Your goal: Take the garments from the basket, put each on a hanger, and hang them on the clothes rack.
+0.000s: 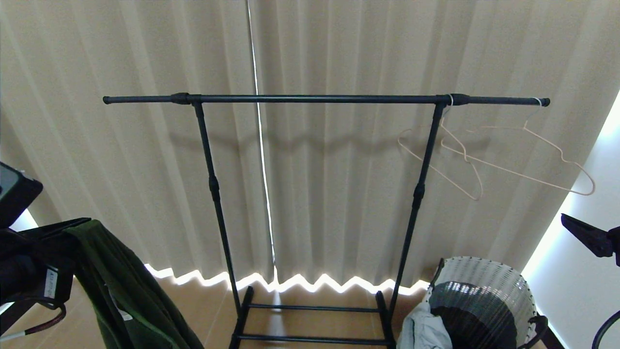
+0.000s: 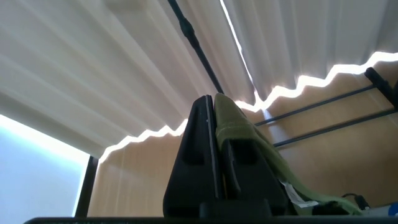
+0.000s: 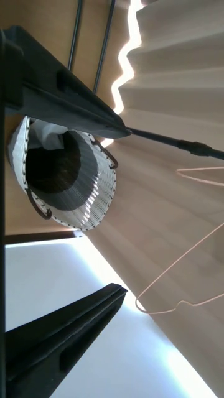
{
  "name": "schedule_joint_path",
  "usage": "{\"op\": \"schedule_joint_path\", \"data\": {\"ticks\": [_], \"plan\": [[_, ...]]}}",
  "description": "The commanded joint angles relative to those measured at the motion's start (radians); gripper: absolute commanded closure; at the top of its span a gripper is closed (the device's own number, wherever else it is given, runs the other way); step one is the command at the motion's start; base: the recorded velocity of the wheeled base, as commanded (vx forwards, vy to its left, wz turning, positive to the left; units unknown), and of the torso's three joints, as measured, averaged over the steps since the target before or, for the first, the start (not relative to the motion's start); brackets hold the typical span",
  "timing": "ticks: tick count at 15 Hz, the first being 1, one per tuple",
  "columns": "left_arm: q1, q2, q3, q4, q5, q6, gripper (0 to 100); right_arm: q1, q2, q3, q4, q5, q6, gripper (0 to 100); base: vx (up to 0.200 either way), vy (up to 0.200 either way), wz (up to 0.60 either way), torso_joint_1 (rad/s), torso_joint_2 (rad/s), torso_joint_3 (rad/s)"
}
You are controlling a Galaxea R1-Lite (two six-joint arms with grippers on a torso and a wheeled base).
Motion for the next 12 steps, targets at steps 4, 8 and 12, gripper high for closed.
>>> {"op": "schedule_joint_path", "data": {"ticks": [4,8,12], "plan": [[0.000,-0.035,0.015,0.000,0.001,-0.001,100,0.000,0.000,0.007,0.000,0.000,-0.003,0,0.000,0.000,0.00,0.000,0.00,0.000],[-0.001,-0.040,0.023,0.000,0.001,0.003,100,0.000,0.000,0.007,0.000,-0.002,-0.003,0,0.000,0.000,0.00,0.000,0.00,0.000],[-0.001,-0.038,0.029,0.000,0.001,0.004,100,0.000,0.000,0.008,0.000,-0.002,-0.003,0,0.000,-0.100,0.00,0.002,0.00,0.001]]}}
